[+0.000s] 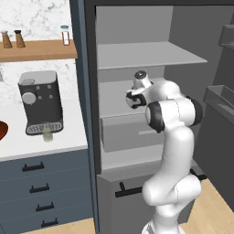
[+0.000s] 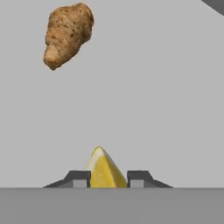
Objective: Grab a lemon wedge from the fridge and one ice cube from the ice bowl, and put them in the glass of lemonade.
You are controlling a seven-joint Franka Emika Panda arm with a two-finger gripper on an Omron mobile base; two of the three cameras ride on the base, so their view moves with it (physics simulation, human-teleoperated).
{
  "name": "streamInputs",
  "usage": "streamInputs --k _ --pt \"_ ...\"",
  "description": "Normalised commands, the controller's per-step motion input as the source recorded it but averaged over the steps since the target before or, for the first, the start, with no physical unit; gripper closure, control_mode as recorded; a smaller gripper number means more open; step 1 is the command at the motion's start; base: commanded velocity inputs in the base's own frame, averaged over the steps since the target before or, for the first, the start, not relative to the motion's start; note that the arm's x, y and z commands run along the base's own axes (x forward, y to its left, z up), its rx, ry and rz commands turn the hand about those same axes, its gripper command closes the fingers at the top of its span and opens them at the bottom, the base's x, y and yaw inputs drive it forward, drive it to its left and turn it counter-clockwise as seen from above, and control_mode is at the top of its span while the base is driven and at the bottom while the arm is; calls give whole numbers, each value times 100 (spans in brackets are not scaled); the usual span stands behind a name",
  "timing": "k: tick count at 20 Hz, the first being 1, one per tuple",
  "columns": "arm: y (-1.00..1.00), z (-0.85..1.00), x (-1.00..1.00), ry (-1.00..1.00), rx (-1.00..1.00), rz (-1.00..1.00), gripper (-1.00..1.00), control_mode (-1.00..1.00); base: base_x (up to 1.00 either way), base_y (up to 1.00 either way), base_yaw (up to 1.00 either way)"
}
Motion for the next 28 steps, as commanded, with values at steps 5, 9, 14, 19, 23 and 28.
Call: streamInputs --k 5,9,14,19,23,28 --pt "-1 -37 -100 -18 0 -2 100 -100 0 0 0" --pt "-4 1 -100 -16 3 0 100 -100 0 0 0" --pt "-1 36 -100 -6 8 0 100 -100 0 0 0" --pt "0 78 -100 -4 10 0 100 -100 0 0 0" --pt "-2 94 -100 -2 12 0 100 -100 0 0 0" --pt "-6 89 -100 -3 10 0 100 -100 0 0 0"
